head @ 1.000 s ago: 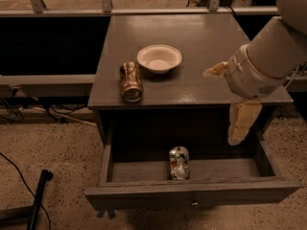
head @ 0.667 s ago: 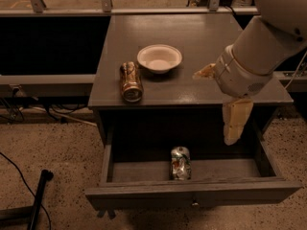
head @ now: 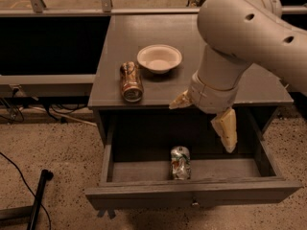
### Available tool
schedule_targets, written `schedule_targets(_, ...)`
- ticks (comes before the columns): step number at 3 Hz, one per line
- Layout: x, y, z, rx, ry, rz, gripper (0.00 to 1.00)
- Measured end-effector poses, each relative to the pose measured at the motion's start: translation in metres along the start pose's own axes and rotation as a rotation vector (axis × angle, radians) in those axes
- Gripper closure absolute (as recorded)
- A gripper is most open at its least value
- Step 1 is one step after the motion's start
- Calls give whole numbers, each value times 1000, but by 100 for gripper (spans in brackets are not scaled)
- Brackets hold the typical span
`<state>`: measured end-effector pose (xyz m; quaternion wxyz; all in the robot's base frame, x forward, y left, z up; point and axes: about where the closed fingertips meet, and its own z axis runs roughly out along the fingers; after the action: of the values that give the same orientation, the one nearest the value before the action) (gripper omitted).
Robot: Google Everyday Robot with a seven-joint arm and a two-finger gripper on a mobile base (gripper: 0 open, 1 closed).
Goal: Pick 7up can from top drawer and place on counter
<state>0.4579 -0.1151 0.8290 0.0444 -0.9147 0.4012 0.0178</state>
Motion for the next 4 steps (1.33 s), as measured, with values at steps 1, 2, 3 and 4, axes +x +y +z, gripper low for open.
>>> schedule_targets(1, -13, 20, 7, 26, 23, -166, 0)
schedule_targets(2, 0, 15, 6, 116, 66, -234, 0)
schedule_targets(3, -3, 12, 13, 122, 24, -262, 0)
schedule_targets(4, -15, 6, 48, 163, -58, -357, 0)
